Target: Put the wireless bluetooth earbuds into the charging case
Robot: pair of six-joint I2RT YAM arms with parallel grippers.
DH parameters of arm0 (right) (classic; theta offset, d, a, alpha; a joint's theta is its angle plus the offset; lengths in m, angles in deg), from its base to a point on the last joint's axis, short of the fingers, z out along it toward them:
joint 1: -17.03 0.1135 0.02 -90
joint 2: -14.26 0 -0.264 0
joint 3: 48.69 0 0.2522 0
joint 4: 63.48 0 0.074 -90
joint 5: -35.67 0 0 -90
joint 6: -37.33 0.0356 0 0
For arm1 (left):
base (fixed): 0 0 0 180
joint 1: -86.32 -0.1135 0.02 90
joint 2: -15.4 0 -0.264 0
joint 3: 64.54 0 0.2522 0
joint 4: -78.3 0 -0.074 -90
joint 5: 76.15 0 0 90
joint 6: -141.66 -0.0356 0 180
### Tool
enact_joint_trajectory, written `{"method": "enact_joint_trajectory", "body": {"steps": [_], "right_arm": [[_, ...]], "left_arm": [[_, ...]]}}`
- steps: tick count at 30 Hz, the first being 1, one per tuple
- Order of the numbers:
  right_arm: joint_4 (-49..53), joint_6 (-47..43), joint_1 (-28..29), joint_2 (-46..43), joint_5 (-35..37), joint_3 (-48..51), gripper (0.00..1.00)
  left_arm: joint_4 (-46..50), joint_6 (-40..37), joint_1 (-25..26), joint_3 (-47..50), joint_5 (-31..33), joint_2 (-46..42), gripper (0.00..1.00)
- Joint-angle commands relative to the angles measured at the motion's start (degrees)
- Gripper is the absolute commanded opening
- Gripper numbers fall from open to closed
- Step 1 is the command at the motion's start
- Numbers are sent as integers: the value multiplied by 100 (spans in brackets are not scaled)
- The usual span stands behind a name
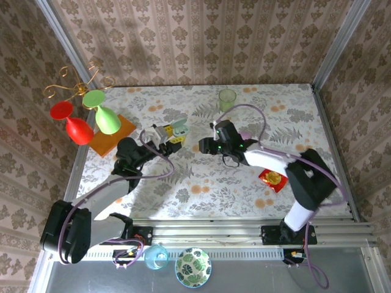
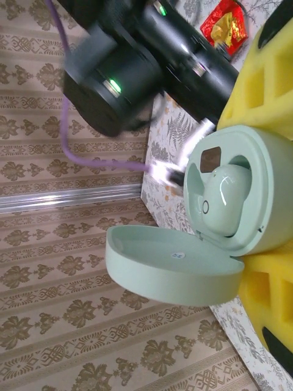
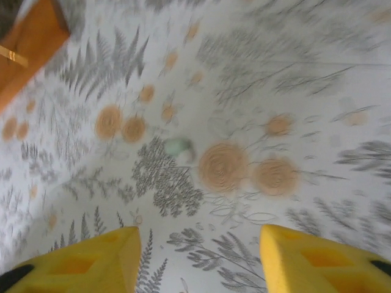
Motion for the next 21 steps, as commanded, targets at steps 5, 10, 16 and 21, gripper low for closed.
{"method": "enact_joint_trajectory", "body": {"steps": [5,10,16,21], "right_arm": [[440,-811,-68,1738,-1693,-1797,61],[822,-972,-90,2635,-1873,-2809,63],[1298,-1080,-91,3358,-2261,-3618,63],[1436,-1266,-104,3306,-2355,-3490,57]], "left_arm": [[406,-183,98,4,-68,-318,17],[529,-211,227,24,-22,-403,17],[746,-326,284,24,22,-514,17],[788,-346,288,15,25,-548,17]]}}
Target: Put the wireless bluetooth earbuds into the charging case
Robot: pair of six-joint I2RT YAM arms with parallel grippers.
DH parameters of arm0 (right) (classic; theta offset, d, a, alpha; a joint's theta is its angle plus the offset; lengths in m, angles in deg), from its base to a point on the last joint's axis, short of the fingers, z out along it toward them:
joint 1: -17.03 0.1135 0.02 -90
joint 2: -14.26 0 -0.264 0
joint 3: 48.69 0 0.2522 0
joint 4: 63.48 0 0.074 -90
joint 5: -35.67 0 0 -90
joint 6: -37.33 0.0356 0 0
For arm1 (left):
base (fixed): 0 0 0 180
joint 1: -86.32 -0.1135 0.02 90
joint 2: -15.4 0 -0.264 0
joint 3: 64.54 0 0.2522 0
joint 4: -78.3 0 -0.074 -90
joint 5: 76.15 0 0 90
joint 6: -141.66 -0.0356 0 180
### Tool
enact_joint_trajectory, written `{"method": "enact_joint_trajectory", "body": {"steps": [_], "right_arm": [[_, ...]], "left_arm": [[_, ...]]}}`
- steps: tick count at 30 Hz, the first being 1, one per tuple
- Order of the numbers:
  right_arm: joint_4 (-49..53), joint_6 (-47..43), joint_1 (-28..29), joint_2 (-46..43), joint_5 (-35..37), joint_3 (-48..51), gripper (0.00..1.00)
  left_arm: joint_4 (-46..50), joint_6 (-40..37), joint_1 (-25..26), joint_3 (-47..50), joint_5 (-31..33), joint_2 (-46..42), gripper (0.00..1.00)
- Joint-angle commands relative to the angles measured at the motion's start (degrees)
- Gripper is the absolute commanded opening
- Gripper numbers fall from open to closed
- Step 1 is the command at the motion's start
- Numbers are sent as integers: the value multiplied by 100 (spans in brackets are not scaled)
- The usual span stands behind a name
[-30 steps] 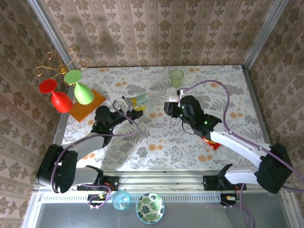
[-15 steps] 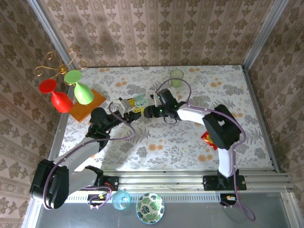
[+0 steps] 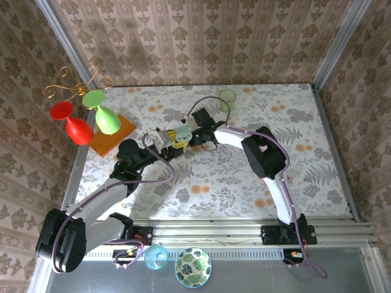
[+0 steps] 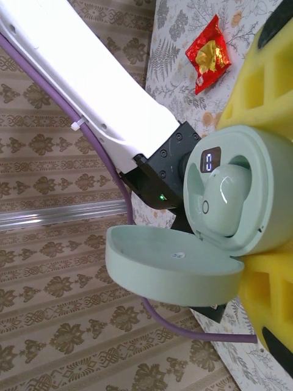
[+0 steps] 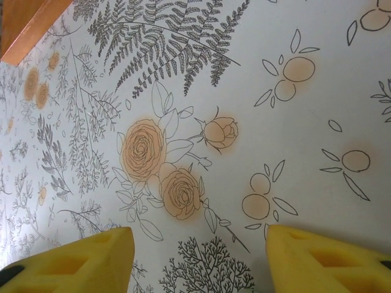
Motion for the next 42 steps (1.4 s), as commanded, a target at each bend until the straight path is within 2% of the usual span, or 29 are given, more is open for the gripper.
{"method": "enact_joint_trajectory", "body": {"steps": [1,7,11,16,32,38,42], "right_arm": [[390,-270,-11,-8,-249,94,56],[368,-384,-34,-404,-258,632,48],[251,-337,-34,-504,-223,864,38],[142,-339,-42,-635,-173,1126,37],[275,-481,-25,-619,4,1186,19],[284,-468,41,-771,283,1272,12],[76,-344,49,-1104,614,1557,12]], "left_arm": [[7,-156,3,15,-3,-123,17],[-78,-135,-4,29,-11,-61,17],[-158,-121,-2,33,-21,22,17],[-230,-75,5,16,-38,88,17],[-236,-59,11,-20,-16,175,17],[-289,-58,5,-11,-3,237,17],[-313,-61,6,4,-3,244,17]]}}
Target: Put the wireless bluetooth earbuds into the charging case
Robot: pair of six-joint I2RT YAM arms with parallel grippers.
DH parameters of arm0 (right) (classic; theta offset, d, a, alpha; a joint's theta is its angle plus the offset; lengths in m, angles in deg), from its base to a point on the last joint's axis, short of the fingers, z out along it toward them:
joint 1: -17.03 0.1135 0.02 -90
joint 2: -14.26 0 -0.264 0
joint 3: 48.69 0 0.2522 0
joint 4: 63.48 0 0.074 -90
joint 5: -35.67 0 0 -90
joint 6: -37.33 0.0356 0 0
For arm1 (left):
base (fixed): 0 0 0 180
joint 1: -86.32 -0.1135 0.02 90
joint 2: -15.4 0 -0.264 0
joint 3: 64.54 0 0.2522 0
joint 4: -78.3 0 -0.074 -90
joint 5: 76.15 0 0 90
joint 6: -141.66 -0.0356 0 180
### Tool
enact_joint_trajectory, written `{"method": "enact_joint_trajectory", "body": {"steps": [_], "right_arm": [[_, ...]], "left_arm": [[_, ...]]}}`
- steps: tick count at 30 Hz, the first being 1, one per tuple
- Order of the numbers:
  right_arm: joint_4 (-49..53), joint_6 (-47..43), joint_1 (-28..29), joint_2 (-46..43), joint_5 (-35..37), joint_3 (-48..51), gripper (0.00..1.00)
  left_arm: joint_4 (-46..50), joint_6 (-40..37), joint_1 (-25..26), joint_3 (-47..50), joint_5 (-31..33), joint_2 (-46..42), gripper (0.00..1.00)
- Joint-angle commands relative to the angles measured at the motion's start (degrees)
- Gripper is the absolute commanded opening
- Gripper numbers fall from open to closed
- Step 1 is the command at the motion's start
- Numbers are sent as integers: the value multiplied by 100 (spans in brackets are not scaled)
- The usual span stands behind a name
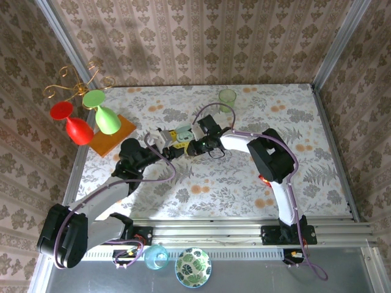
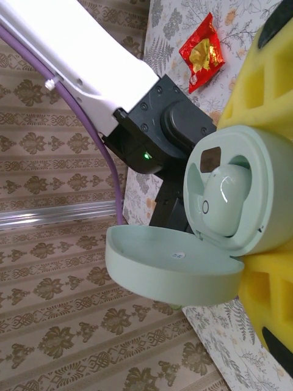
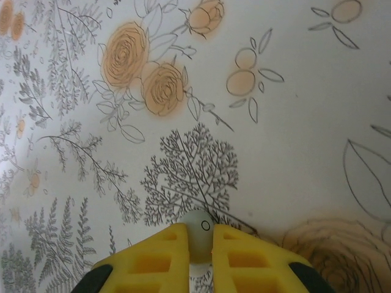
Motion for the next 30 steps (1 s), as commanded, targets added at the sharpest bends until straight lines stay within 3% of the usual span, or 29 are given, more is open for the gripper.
{"method": "enact_joint_trajectory", "body": {"steps": [1,13,20,30], "right_arm": [[90,62,39,-425,521,329,12],[-292,302,21,-2054,1851,1784,13],[-183,223,39,-3462,2115,2337,13],[-329,-375,499,-4783,2115,2215,13]], "left_arm": [[-222,-40,0,11,172,25,17],[-318,-108,-31,33,303,362,17],[-688,92,-77,7,226,775,17],[-1069,363,-78,-98,-178,1222,17]]}}
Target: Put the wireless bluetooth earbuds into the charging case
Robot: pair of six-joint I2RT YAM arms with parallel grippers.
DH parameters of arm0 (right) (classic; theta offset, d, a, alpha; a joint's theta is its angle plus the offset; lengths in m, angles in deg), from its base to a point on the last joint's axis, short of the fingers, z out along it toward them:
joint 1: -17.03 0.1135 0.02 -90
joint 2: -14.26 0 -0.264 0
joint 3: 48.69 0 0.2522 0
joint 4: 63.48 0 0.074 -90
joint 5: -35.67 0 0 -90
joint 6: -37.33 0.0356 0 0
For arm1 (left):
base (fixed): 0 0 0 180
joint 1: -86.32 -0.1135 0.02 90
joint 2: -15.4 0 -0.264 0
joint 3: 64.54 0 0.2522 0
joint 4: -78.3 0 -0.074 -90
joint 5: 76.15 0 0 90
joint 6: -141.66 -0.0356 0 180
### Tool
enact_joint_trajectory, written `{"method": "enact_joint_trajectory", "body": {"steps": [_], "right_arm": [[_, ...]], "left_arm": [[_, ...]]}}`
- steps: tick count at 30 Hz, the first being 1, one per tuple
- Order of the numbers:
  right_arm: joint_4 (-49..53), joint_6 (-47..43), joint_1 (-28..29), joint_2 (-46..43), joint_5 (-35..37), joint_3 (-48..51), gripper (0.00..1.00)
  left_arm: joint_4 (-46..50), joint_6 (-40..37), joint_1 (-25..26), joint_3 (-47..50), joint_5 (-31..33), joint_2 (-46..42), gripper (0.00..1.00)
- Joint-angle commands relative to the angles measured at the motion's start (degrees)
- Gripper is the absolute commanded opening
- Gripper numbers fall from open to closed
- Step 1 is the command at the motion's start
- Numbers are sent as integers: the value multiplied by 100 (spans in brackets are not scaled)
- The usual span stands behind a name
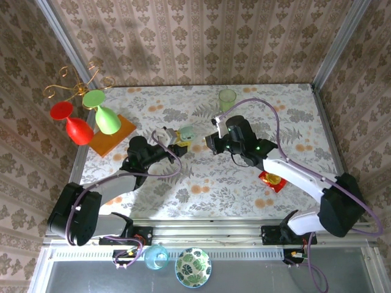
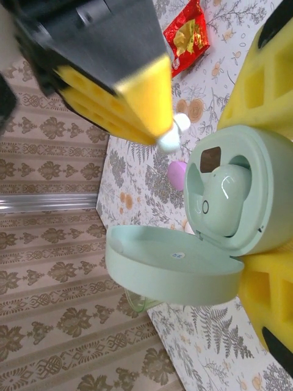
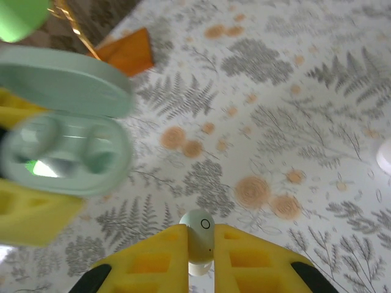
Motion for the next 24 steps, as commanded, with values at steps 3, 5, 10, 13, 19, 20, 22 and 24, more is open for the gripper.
{"method": "enact_joint_trajectory", "body": {"steps": [3,5,10,13,19,20,22,24], "right_arm": [[-390,-504,237,-353,-38,-148,13],[-466,-562,251,-311,-100,-240,13],[-587,-686,293,-73,-237,-458,13],[-640,-701,293,15,-244,-492,13],[-771,-686,293,112,-316,-482,13],[-789,-701,292,123,-320,-473,13],[-802,-714,293,150,-318,-447,13],[-806,-721,294,150,-323,-425,13]], "left_arm": [[-269,207,-19,-174,-419,69,17],[-175,192,4,-217,-513,57,17],[-211,327,13,-230,-690,4,17],[-258,388,12,-248,-753,-14,17],[-286,522,13,-275,-931,-35,17],[-298,546,12,-277,-930,-56,17],[-311,588,9,-290,-931,-80,17],[-292,630,13,-317,-929,-98,17]]}}
